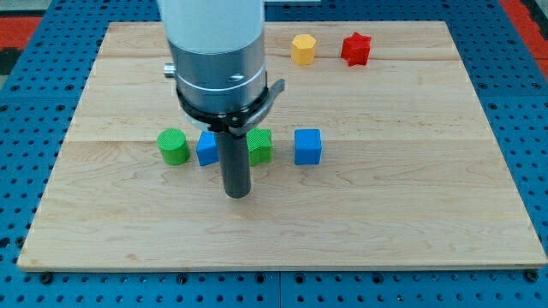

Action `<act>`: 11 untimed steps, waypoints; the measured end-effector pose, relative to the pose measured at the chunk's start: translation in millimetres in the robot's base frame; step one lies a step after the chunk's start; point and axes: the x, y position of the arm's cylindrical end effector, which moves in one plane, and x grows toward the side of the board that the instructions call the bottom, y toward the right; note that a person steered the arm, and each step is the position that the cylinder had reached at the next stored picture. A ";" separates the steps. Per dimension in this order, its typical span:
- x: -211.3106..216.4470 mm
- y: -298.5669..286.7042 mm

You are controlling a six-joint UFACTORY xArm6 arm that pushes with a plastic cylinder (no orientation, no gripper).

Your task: Push the blue cube towards the right of the board

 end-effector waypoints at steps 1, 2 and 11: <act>-5.2 17.7; -15.8 61.5; -89.5 237.9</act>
